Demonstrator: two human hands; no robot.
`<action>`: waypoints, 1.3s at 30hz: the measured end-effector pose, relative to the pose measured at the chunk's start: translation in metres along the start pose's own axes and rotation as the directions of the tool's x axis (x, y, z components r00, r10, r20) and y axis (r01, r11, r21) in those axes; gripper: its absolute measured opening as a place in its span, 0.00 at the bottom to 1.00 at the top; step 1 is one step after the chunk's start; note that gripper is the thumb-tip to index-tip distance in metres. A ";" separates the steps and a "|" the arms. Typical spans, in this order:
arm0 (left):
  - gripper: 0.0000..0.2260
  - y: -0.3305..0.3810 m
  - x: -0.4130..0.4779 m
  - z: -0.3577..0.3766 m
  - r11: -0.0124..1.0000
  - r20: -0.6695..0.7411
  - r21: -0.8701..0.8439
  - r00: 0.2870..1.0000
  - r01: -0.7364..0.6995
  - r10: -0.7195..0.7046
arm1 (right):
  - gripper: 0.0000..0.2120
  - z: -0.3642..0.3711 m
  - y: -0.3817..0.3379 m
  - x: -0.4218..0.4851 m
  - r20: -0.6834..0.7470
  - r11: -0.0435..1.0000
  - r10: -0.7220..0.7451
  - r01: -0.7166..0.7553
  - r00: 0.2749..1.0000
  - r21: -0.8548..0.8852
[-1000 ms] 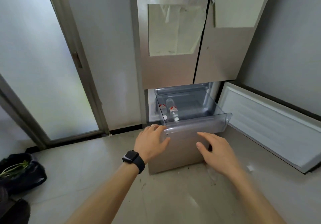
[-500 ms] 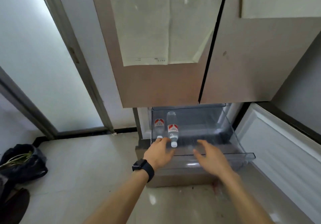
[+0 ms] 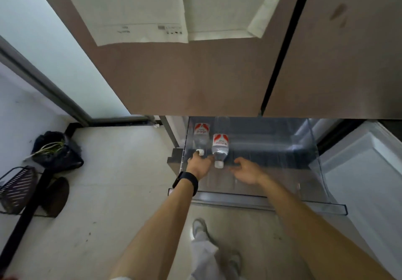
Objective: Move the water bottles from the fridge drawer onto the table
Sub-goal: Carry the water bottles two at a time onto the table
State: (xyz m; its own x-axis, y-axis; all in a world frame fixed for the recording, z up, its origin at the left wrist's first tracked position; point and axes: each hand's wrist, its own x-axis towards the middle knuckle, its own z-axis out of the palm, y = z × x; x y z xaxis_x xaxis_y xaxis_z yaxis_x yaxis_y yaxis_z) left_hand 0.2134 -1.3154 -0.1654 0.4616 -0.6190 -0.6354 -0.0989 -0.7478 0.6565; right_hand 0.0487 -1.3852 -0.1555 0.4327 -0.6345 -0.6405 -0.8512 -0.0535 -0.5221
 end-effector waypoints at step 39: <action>0.18 0.014 -0.083 -0.016 0.546 -0.126 0.815 0.861 -0.194 0.493 | 0.16 -0.022 0.052 -0.091 -0.470 0.994 -0.090 0.050 0.878 -0.096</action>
State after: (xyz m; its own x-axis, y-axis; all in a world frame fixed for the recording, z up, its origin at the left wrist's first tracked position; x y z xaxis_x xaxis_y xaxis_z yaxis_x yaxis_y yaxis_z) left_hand 0.1881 -1.2703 -0.0968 0.4597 -0.8713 -0.1717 -0.8618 -0.4844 0.1505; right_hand -0.0415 -1.3470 -0.1115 0.3169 -0.9148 -0.2506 -0.8530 -0.1594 -0.4969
